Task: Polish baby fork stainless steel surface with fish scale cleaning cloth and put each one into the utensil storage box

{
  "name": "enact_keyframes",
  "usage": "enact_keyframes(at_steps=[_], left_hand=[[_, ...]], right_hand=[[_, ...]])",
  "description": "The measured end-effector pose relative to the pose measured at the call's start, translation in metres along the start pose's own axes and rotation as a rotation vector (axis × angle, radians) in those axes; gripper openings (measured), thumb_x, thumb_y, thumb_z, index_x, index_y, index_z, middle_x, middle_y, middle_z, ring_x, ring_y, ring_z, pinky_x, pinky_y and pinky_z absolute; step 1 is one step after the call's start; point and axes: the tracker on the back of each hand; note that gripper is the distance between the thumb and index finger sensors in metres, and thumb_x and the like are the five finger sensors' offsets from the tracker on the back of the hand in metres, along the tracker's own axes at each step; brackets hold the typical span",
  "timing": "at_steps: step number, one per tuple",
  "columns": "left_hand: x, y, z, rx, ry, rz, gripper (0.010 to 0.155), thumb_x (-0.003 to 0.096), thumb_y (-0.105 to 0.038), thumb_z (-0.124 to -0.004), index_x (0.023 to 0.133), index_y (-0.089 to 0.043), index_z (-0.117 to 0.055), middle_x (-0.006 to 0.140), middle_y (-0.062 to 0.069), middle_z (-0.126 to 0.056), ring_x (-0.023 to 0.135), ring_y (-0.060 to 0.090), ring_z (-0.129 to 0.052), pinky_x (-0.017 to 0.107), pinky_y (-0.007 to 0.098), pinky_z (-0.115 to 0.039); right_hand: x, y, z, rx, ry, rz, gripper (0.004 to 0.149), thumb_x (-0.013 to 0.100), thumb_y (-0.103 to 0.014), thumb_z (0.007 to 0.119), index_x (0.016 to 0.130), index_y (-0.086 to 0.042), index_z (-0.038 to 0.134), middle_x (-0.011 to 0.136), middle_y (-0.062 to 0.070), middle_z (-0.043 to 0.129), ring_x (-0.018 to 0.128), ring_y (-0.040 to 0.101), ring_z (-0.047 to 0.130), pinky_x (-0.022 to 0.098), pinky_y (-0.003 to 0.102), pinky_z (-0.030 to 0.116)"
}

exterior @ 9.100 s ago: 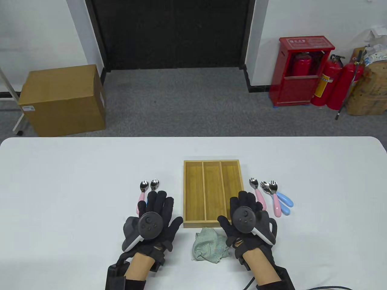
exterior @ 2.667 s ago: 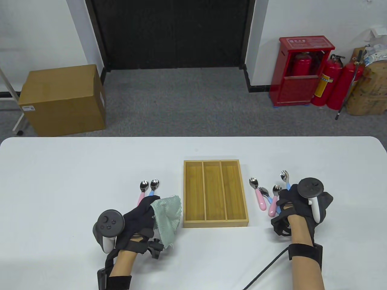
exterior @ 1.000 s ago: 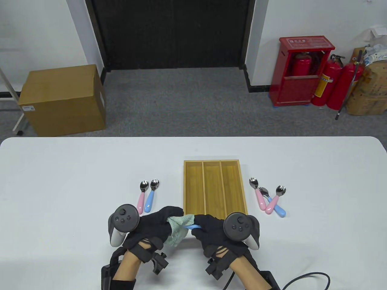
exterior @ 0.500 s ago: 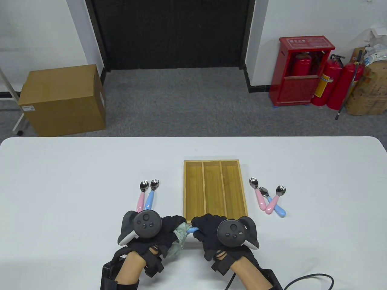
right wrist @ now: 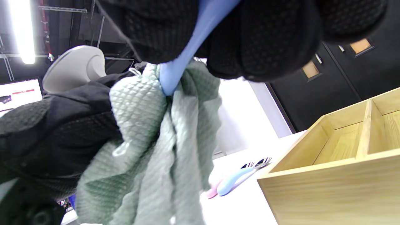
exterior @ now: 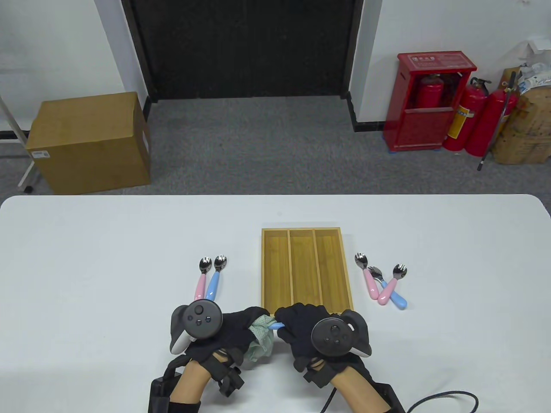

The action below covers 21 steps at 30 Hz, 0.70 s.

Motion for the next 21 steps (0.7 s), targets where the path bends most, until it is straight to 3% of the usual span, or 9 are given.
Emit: enact_keyframes(at_steps=[7,21], left_hand=[[0.000,-0.001,0.004,0.033,-0.034,0.000,0.052,0.0407,-0.035,-0.087,0.090,-0.019,-0.086,0.067,0.008,-0.103,0.040,0.022,-0.107,0.048,0.052,-0.083],[-0.001,0.009,0.015,0.072,-0.087,0.053,0.051,0.0400,-0.038,-0.086,0.088,-0.020,-0.090,0.060,0.007,-0.107,0.033,0.019,-0.107,0.046,0.050,-0.085]], right_hand=[[0.000,0.001,0.000,0.033,0.004,0.012,0.045,0.035,-0.030,0.082,0.077,-0.012,0.081,0.065,0.022,0.089,0.033,0.032,0.091,0.037,0.060,0.074],[0.002,0.000,0.005,0.018,-0.014,0.030,0.046,0.039,-0.031,0.082,0.080,-0.011,0.080,0.066,0.023,0.089,0.032,0.032,0.093,0.036,0.059,0.076]])
Point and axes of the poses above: the tracker on the back of each hand, its own y axis roughly to the little-finger side, its own x axis roughly from the wrist to the fingertips, z = x × y
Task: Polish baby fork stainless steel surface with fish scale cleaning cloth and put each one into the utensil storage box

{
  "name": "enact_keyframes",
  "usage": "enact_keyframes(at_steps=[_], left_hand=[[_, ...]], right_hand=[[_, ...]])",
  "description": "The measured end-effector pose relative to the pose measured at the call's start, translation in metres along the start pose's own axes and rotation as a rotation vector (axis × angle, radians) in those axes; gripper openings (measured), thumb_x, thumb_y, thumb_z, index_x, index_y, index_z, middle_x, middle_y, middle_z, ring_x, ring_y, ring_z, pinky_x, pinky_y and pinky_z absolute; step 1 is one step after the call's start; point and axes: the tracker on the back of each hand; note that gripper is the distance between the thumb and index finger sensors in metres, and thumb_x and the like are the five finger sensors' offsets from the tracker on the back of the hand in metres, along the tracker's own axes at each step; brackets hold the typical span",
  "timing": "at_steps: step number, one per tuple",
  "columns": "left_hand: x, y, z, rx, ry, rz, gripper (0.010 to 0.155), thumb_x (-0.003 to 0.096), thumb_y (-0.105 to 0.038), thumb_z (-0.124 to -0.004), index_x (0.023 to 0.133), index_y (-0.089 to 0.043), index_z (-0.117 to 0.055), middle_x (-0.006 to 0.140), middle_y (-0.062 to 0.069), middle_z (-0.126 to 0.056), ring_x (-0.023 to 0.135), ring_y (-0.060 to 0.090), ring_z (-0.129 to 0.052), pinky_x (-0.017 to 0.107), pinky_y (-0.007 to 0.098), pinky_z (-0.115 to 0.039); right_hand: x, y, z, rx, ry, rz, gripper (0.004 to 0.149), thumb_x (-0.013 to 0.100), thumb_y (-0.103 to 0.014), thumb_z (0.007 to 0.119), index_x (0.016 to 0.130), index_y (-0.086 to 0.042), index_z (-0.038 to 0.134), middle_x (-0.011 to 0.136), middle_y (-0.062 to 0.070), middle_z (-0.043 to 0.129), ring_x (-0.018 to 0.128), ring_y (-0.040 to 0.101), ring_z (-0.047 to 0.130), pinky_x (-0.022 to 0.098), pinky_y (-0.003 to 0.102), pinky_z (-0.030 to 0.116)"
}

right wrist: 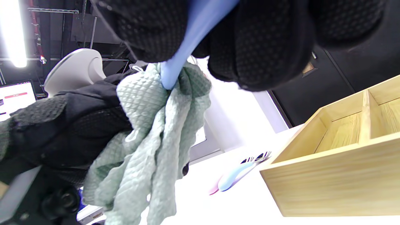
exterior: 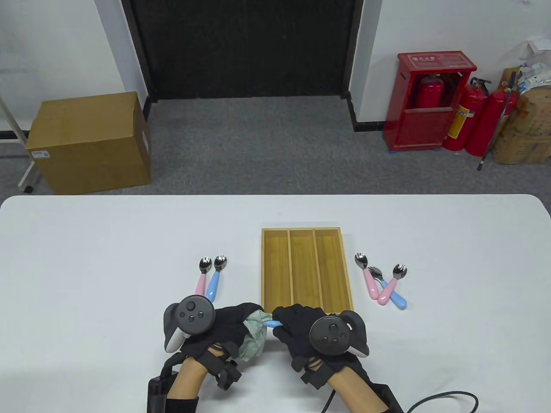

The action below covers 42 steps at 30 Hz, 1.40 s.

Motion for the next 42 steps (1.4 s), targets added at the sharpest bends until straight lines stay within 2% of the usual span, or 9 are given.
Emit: enact_keyframes(at_steps=[7,16,21,25,28,30,33,42], left_hand=[[-0.002,0.003,0.005,-0.001,-0.073,0.043,0.051,0.0406,-0.040,-0.086,0.087,-0.019,-0.091,0.057,0.006,-0.108,0.031,0.018,-0.108,0.044,0.049,-0.086],[-0.008,0.010,0.013,0.003,-0.236,0.123,0.048,0.0412,-0.040,-0.085,0.085,-0.020,-0.092,0.055,0.004,-0.109,0.029,0.017,-0.109,0.044,0.047,-0.088],[-0.008,0.012,0.012,0.014,-0.171,0.073,0.047,0.0431,-0.037,-0.086,0.088,-0.023,-0.087,0.062,0.005,-0.106,0.037,0.021,-0.109,0.049,0.050,-0.085],[-0.006,0.005,0.008,0.096,-0.077,-0.007,0.048,0.0464,-0.032,-0.085,0.094,-0.027,-0.080,0.074,0.005,-0.101,0.049,0.023,-0.106,0.055,0.053,-0.080],[-0.003,-0.001,0.000,0.074,0.025,-0.068,0.051,0.0473,-0.030,-0.085,0.097,-0.030,-0.078,0.084,0.007,-0.096,0.058,0.026,-0.104,0.058,0.055,-0.077],[-0.002,-0.005,-0.005,0.069,0.059,-0.085,0.052,0.0454,-0.032,-0.086,0.097,-0.028,-0.079,0.084,0.007,-0.095,0.058,0.028,-0.104,0.058,0.056,-0.077],[-0.002,-0.006,-0.005,0.130,0.037,-0.070,0.051,0.0439,-0.035,-0.085,0.094,-0.025,-0.084,0.078,0.008,-0.100,0.051,0.026,-0.106,0.055,0.055,-0.080],[-0.003,0.007,0.008,0.007,-0.138,0.031,0.049,0.0412,-0.039,-0.087,0.087,-0.020,-0.092,0.064,0.008,-0.109,0.038,0.022,-0.111,0.048,0.051,-0.085]], right_hand=[[0.000,0.001,0.000,0.019,-0.005,0.016,0.047,0.039,-0.030,0.081,0.082,-0.010,0.079,0.067,0.024,0.089,0.031,0.032,0.094,0.035,0.059,0.077],[0.001,0.001,0.000,0.022,-0.016,0.020,0.050,0.039,-0.029,0.081,0.084,-0.007,0.077,0.066,0.025,0.090,0.029,0.031,0.095,0.034,0.058,0.077],[0.000,0.002,0.000,0.016,-0.022,0.025,0.049,0.039,-0.028,0.082,0.083,-0.008,0.078,0.066,0.025,0.090,0.030,0.032,0.094,0.035,0.059,0.077],[0.000,0.003,0.000,0.000,-0.028,0.031,0.048,0.038,-0.027,0.082,0.082,-0.009,0.079,0.067,0.025,0.090,0.033,0.034,0.093,0.036,0.060,0.075],[0.000,0.002,0.001,0.000,-0.040,0.019,0.047,0.038,-0.026,0.082,0.082,-0.011,0.080,0.068,0.024,0.090,0.035,0.034,0.093,0.038,0.061,0.074],[0.000,-0.001,0.002,-0.027,-0.050,0.010,0.047,0.037,-0.026,0.082,0.082,-0.011,0.080,0.069,0.024,0.090,0.036,0.035,0.092,0.039,0.062,0.073],[-0.001,0.000,0.000,-0.031,-0.050,0.009,0.047,0.037,-0.027,0.082,0.082,-0.012,0.081,0.069,0.023,0.090,0.036,0.035,0.092,0.039,0.062,0.074],[0.001,0.001,-0.003,-0.002,-0.012,0.028,0.048,0.038,-0.029,0.081,0.082,-0.009,0.080,0.067,0.024,0.091,0.032,0.032,0.094,0.036,0.059,0.076]])
Point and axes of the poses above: the tracker on the back of each hand, its own y axis roughly to the little-finger side, its own x axis roughly from the wrist to the fingertips, z = x × y
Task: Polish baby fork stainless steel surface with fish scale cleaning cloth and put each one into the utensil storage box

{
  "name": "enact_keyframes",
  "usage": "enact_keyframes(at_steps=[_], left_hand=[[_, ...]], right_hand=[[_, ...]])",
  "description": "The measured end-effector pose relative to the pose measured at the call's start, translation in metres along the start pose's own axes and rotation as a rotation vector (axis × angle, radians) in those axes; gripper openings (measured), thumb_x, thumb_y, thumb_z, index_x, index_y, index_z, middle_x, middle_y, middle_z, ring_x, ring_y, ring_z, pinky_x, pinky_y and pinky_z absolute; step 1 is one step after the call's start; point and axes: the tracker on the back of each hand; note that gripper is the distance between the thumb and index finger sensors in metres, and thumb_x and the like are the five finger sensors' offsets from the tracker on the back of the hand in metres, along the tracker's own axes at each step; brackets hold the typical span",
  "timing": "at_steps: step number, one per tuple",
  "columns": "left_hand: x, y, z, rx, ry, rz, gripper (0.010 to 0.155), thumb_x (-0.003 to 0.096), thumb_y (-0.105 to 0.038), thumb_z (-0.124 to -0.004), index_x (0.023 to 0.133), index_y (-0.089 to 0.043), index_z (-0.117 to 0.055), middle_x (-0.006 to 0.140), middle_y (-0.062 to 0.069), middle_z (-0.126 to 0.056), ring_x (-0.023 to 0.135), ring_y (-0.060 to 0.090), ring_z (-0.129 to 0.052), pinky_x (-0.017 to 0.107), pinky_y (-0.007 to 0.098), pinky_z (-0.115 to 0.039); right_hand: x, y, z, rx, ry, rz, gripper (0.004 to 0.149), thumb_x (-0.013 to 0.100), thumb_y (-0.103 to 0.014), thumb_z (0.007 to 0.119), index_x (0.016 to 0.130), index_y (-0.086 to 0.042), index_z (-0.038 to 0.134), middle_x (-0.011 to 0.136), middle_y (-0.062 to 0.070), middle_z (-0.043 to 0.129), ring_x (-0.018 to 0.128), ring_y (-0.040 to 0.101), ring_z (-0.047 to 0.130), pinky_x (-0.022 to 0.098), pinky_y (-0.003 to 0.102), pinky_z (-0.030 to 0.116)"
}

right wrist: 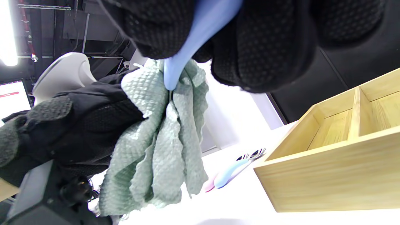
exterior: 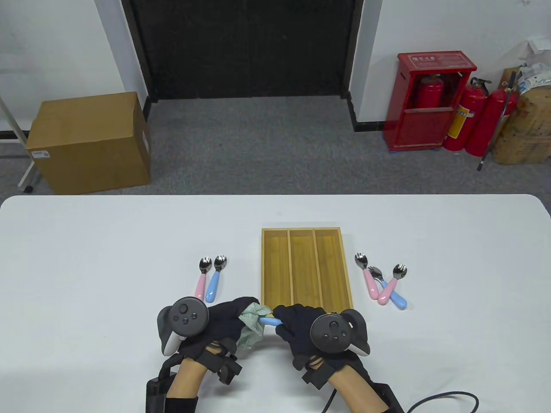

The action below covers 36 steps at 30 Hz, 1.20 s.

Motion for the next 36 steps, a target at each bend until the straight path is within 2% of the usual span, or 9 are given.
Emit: enact_keyframes(at_steps=[3,5,8,11,18,23,27,32,36], left_hand=[[-0.001,0.005,0.003,-0.003,-0.057,0.043,0.048,0.0407,-0.039,-0.088,0.084,-0.019,-0.094,0.060,0.006,-0.110,0.036,0.020,-0.112,0.047,0.050,-0.087],[-0.001,0.008,0.004,-0.041,-0.049,0.038,0.048,0.0413,-0.039,-0.088,0.084,-0.018,-0.093,0.060,0.005,-0.109,0.036,0.020,-0.111,0.047,0.050,-0.087],[0.000,0.015,-0.002,-0.173,0.087,0.036,0.048,0.0453,-0.036,-0.086,0.091,-0.019,-0.084,0.068,0.006,-0.102,0.044,0.022,-0.107,0.052,0.052,-0.082],[0.001,0.018,-0.009,-0.238,0.179,0.046,0.055,0.0471,-0.036,-0.087,0.098,-0.020,-0.073,0.076,0.008,-0.095,0.049,0.023,-0.102,0.054,0.055,-0.078],[0.003,0.012,-0.008,-0.127,0.118,0.073,0.049,0.0471,-0.033,-0.087,0.094,-0.020,-0.076,0.068,0.006,-0.096,0.040,0.019,-0.099,0.054,0.053,-0.079],[0.000,0.017,-0.001,-0.054,-0.007,0.124,0.048,0.0451,-0.033,-0.087,0.090,-0.021,-0.079,0.065,0.005,-0.096,0.038,0.019,-0.099,0.053,0.052,-0.080],[-0.006,0.028,0.011,-0.027,-0.085,0.158,0.047,0.0450,-0.034,-0.086,0.089,-0.020,-0.079,0.065,0.005,-0.096,0.037,0.019,-0.099,0.052,0.052,-0.080],[-0.010,0.039,0.020,-0.047,-0.105,0.176,0.047,0.0456,-0.034,-0.086,0.090,-0.019,-0.078,0.066,0.005,-0.097,0.038,0.020,-0.100,0.052,0.053,-0.080],[-0.010,0.039,0.020,-0.033,-0.105,0.168,0.048,0.0461,-0.035,-0.086,0.090,-0.019,-0.078,0.067,0.005,-0.097,0.040,0.020,-0.102,0.052,0.053,-0.080]], right_hand=[[0.000,0.001,0.000,-0.002,0.010,0.011,0.049,0.038,-0.029,0.081,0.082,-0.008,0.080,0.065,0.024,0.091,0.030,0.032,0.094,0.035,0.059,0.077],[-0.001,0.001,-0.001,-0.002,0.018,0.014,0.049,0.038,-0.030,0.081,0.082,-0.008,0.080,0.065,0.024,0.092,0.030,0.031,0.094,0.035,0.058,0.077],[-0.002,0.002,-0.003,0.004,0.024,0.017,0.048,0.038,-0.029,0.081,0.082,-0.009,0.080,0.066,0.024,0.091,0.031,0.032,0.094,0.035,0.059,0.076],[-0.002,0.003,-0.002,0.008,0.023,0.019,0.048,0.038,-0.029,0.081,0.082,-0.009,0.080,0.066,0.025,0.091,0.031,0.032,0.094,0.035,0.059,0.076],[-0.002,0.003,-0.001,0.012,0.009,0.020,0.048,0.038,-0.029,0.082,0.082,-0.009,0.080,0.066,0.024,0.091,0.030,0.032,0.094,0.035,0.059,0.077],[-0.001,0.006,0.001,0.010,-0.054,0.064,0.049,0.038,-0.029,0.083,0.082,-0.008,0.079,0.066,0.025,0.091,0.031,0.032,0.095,0.035,0.059,0.077],[-0.002,0.013,-0.003,-0.006,-0.054,0.098,0.049,0.038,-0.028,0.085,0.082,-0.007,0.080,0.066,0.025,0.091,0.031,0.033,0.095,0.035,0.060,0.076],[-0.003,0.040,-0.021,-0.057,0.032,0.180,0.049,0.038,-0.028,0.084,0.082,-0.007,0.080,0.066,0.025,0.091,0.031,0.033,0.095,0.036,0.060,0.076],[-0.014,0.074,-0.052,-0.055,0.178,0.313,0.049,0.038,-0.028,0.084,0.081,-0.006,0.078,0.066,0.025,0.091,0.032,0.034,0.095,0.036,0.060,0.076]])
Point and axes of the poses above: the tracker on the back of each hand, its own y axis roughly to the little-finger side, its own x axis roughly from the wrist to the fingertips, z = x × y
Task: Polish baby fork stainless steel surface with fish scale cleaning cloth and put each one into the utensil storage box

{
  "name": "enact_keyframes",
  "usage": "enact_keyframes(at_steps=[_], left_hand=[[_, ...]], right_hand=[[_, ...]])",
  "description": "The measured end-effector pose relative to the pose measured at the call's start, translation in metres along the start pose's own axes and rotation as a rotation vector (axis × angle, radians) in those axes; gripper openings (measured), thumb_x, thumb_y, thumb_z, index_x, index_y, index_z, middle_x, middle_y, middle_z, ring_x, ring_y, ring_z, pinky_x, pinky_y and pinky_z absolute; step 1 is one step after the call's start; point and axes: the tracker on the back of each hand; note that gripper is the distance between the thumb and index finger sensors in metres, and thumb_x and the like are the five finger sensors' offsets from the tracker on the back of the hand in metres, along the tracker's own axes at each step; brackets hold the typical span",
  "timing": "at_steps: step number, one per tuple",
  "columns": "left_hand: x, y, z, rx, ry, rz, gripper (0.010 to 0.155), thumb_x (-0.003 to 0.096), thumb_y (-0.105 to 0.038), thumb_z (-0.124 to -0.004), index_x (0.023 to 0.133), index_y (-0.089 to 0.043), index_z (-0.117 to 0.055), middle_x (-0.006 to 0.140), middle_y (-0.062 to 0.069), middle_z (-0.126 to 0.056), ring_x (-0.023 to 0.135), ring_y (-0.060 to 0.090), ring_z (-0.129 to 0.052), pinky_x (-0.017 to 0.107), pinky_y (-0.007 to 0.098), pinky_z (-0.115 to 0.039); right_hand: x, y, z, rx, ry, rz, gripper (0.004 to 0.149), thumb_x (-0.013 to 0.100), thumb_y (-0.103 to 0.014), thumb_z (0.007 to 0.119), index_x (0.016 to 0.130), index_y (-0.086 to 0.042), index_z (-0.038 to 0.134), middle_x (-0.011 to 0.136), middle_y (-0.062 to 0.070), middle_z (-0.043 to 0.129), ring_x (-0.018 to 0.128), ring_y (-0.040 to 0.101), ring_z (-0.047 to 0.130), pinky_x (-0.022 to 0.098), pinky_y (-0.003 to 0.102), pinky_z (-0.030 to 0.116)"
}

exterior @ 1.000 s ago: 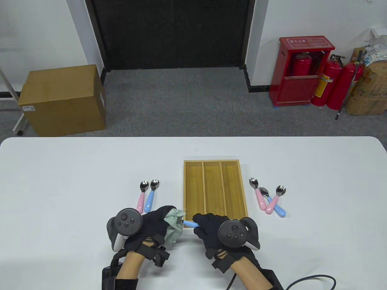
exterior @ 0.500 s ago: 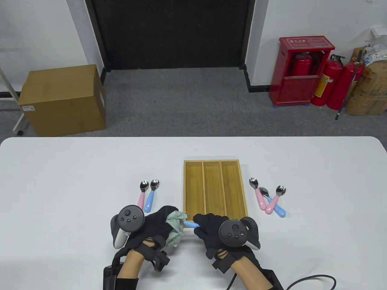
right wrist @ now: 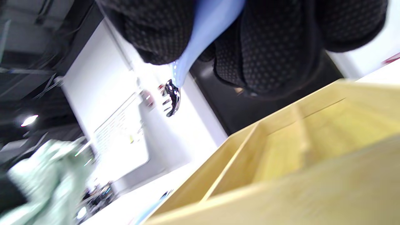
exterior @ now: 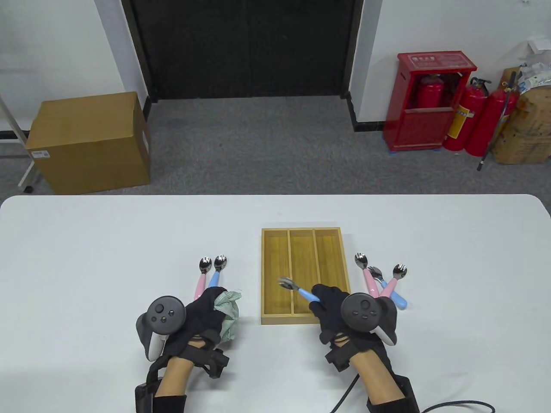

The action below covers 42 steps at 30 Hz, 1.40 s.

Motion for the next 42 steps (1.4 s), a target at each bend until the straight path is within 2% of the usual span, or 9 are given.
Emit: enact_keyframes(at_steps=[2,5,11,15,23,26,28,39,42], left_hand=[[0.000,-0.001,-0.001,-0.001,0.003,-0.006,0.048,0.0463,-0.035,-0.086,0.090,-0.019,-0.078,0.068,0.005,-0.097,0.041,0.021,-0.102,0.052,0.053,-0.080],[0.000,-0.002,-0.005,0.019,0.019,-0.017,0.048,0.0463,-0.035,-0.086,0.090,-0.019,-0.078,0.068,0.005,-0.097,0.042,0.021,-0.103,0.052,0.053,-0.080],[0.000,-0.004,-0.016,0.056,0.063,-0.031,0.048,0.0463,-0.035,-0.086,0.090,-0.018,-0.078,0.069,0.005,-0.097,0.043,0.022,-0.103,0.052,0.054,-0.080],[-0.001,-0.009,-0.021,0.070,0.083,-0.052,0.048,0.0464,-0.036,-0.086,0.090,-0.018,-0.078,0.069,0.005,-0.097,0.043,0.022,-0.103,0.052,0.054,-0.080],[-0.001,-0.014,-0.024,0.075,0.100,-0.066,0.048,0.0469,-0.036,-0.085,0.091,-0.019,-0.078,0.070,0.005,-0.097,0.045,0.022,-0.103,0.053,0.054,-0.079],[-0.001,-0.015,-0.025,0.076,0.105,-0.067,0.048,0.0471,-0.037,-0.085,0.091,-0.018,-0.078,0.070,0.005,-0.097,0.045,0.023,-0.103,0.053,0.054,-0.079],[-0.001,-0.015,-0.025,0.077,0.107,-0.068,0.048,0.0472,-0.037,-0.085,0.091,-0.018,-0.078,0.070,0.005,-0.097,0.045,0.023,-0.103,0.053,0.054,-0.079],[-0.002,-0.016,-0.026,0.088,0.113,-0.068,0.048,0.0472,-0.038,-0.085,0.091,-0.018,-0.078,0.070,0.005,-0.097,0.045,0.023,-0.104,0.053,0.054,-0.079],[-0.001,-0.016,-0.026,0.091,0.117,-0.067,0.048,0.0473,-0.038,-0.085,0.091,-0.018,-0.078,0.070,0.005,-0.097,0.045,0.023,-0.104,0.053,0.054,-0.079]], right_hand=[[0.000,0.016,-0.012,-0.005,0.076,0.094,0.049,0.039,-0.029,0.083,0.081,-0.006,0.078,0.066,0.025,0.090,0.032,0.034,0.095,0.037,0.060,0.076],[0.000,0.038,-0.018,-0.035,0.142,0.240,0.048,0.040,-0.030,0.083,0.081,-0.006,0.077,0.067,0.024,0.090,0.035,0.035,0.095,0.038,0.061,0.075],[0.011,0.053,0.001,-0.171,0.064,0.397,0.046,0.041,-0.032,0.082,0.081,-0.008,0.078,0.076,0.024,0.085,0.047,0.041,0.090,0.045,0.065,0.069],[0.021,0.050,0.015,-0.223,0.052,0.429,0.045,0.042,-0.032,0.081,0.080,-0.009,0.078,0.082,0.024,0.080,0.055,0.044,0.087,0.049,0.067,0.065],[0.025,0.053,0.030,-0.246,0.011,0.469,0.045,0.042,-0.033,0.081,0.079,-0.007,0.081,0.101,0.024,0.050,0.080,0.047,0.067,0.059,0.067,0.053],[0.025,0.055,0.037,-0.204,-0.052,0.476,0.045,0.042,-0.033,0.081,0.079,-0.007,0.081,0.102,0.024,0.048,0.082,0.048,0.064,0.059,0.067,0.052],[0.026,0.055,0.038,-0.202,-0.052,0.473,0.045,0.042,-0.033,0.082,0.079,-0.007,0.080,0.103,0.024,0.047,0.083,0.049,0.063,0.060,0.067,0.051],[0.033,0.054,0.052,-0.300,-0.204,0.484,0.046,0.041,-0.034,0.083,0.080,-0.007,0.081,0.105,0.023,0.040,0.087,0.049,0.056,0.061,0.067,0.048],[0.035,0.056,0.051,-0.276,-0.203,0.487,0.046,0.041,-0.033,0.083,0.080,-0.007,0.081,0.105,0.023,0.041,0.087,0.050,0.057,0.061,0.067,0.048]])
Point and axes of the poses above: the tracker on the back of each hand, its own y axis roughly to the little-finger side, its own x axis roughly from the wrist to the fingertips, z = x × y
